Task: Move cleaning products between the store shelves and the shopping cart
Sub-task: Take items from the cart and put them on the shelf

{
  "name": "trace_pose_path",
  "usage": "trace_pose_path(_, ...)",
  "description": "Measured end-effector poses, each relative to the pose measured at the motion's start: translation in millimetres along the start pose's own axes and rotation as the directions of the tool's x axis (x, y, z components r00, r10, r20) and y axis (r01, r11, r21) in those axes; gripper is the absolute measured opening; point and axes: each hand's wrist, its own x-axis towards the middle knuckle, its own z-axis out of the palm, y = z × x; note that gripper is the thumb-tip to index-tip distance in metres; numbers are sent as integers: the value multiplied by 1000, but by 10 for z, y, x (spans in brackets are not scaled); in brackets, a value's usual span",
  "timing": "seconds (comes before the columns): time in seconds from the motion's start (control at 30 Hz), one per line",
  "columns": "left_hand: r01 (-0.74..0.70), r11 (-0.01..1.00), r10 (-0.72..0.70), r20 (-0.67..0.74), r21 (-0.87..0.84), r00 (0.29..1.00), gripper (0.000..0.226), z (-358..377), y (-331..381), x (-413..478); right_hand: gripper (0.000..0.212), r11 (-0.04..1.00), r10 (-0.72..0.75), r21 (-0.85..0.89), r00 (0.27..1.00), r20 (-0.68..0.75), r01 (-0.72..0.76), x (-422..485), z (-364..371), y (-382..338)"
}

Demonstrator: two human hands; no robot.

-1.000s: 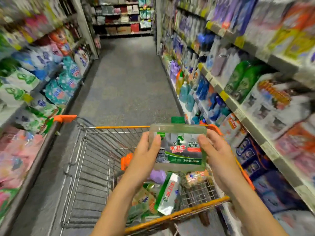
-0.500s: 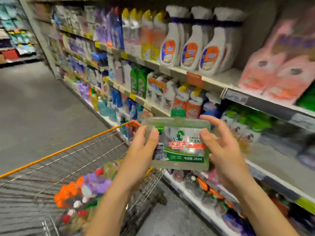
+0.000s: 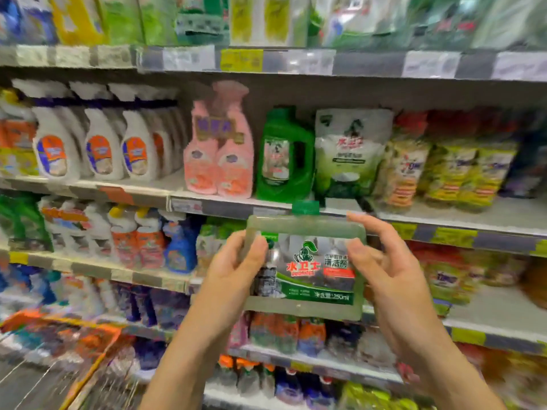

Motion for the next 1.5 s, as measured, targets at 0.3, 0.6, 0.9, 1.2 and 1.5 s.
trace_pose_path(0.3,-92,995,95,111,-37,989,19,1471,194,667,31,994,-98,-52,994,-56,95,440,-1406,-491)
trace_pose_path(0.6,-284,959,285,135,-26,949,32,2116,556,1473,27,967,-254,-47,962,-95,251,1291,-1934,-843)
trace_pose_path(0.9,-696,718,695,44,20,718,37,2395,1158,2670,21,872,-487,-67,843,-228,485,2435,-1937,-1395)
trace_pose_path(1.2,-837,512,830,138,195,540,56,2571,1501,3423,25,800,-600,-170,768,-227,575,3218,-2058,-1714)
trace_pose_path(1.5,-757,531,783,122,380,610,44,2642,1497,3602,25,871,-453,-214,891,3,443,3493,-2199,-1731)
